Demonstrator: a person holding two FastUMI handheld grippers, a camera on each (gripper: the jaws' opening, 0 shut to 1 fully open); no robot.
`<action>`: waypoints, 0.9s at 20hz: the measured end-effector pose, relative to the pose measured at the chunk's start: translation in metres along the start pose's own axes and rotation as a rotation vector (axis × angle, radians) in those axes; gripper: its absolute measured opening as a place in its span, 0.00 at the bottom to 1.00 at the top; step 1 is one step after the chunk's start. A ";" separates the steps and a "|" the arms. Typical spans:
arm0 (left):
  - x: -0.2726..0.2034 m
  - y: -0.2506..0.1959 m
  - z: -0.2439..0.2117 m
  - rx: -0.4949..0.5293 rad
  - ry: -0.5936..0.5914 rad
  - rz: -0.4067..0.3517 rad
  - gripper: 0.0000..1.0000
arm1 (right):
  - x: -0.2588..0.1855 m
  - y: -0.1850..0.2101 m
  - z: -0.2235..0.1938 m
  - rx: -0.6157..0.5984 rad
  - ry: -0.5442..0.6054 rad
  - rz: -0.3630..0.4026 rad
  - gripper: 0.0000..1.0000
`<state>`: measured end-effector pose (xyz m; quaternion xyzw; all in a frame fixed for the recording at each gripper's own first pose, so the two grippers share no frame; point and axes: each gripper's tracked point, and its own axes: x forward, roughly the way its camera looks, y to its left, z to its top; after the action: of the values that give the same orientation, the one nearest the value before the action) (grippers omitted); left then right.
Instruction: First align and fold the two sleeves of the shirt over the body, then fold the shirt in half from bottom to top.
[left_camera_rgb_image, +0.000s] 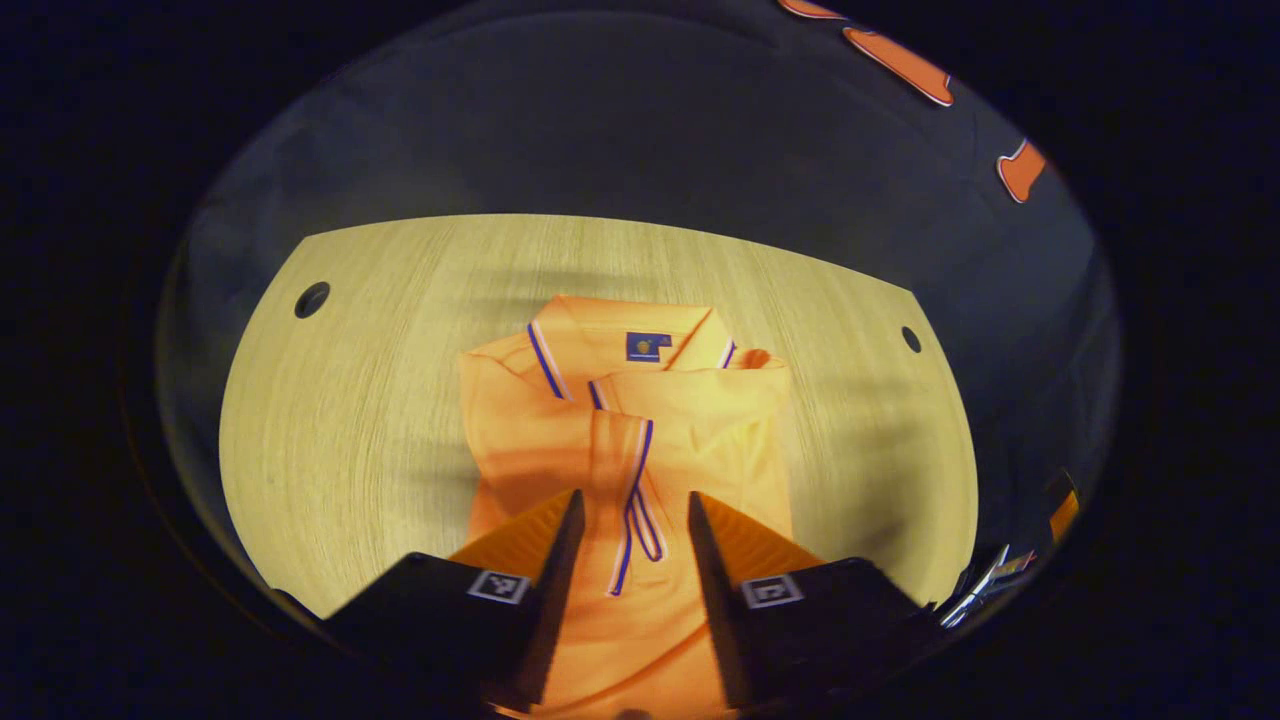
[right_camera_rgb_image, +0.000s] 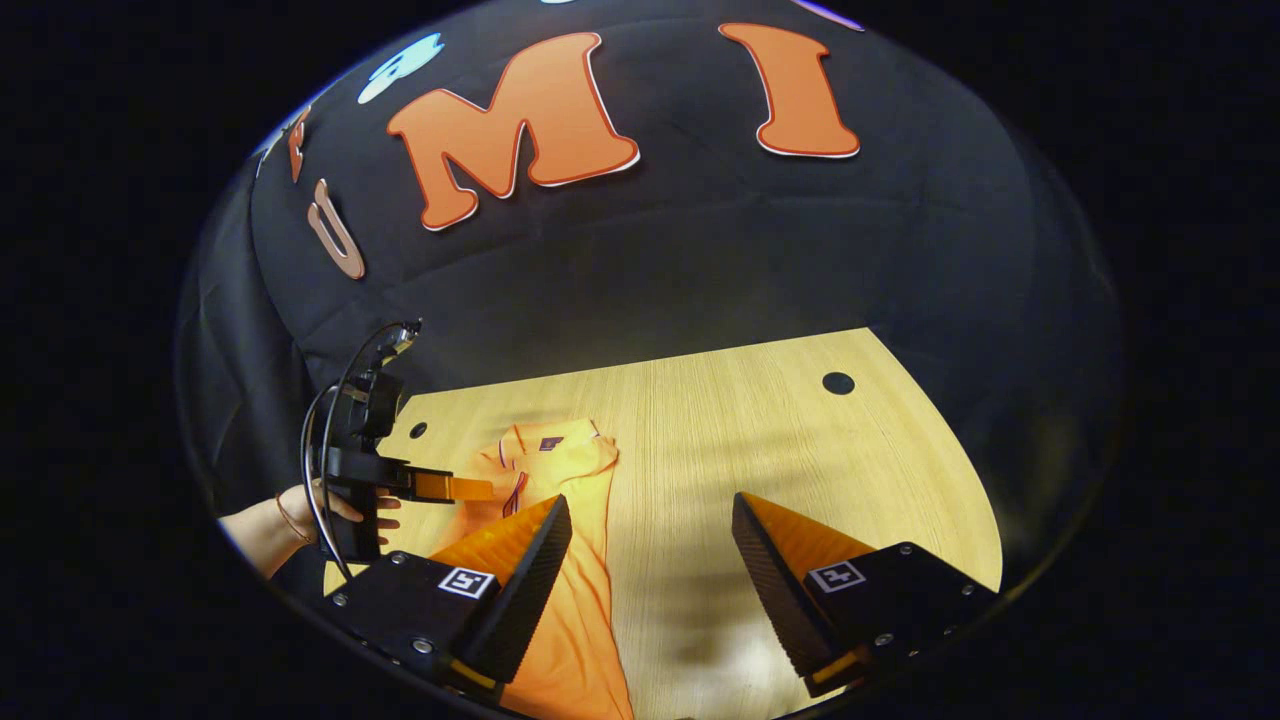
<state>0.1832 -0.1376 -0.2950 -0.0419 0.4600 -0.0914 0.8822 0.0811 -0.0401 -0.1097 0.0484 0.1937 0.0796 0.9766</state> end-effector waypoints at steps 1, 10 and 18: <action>-0.010 0.002 0.002 0.032 -0.019 0.007 0.94 | 0.002 0.003 -0.003 0.001 0.008 0.004 0.98; -0.098 0.032 -0.039 0.057 -0.131 0.027 0.99 | 0.009 0.026 -0.041 -0.043 0.084 -0.006 0.99; -0.151 0.097 -0.120 -0.019 -0.093 0.076 0.99 | -0.023 0.038 -0.118 -0.159 0.247 -0.056 0.99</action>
<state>0.0120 -0.0114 -0.2572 -0.0369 0.4206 -0.0516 0.9050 0.0090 0.0004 -0.2047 -0.0448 0.3066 0.0726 0.9480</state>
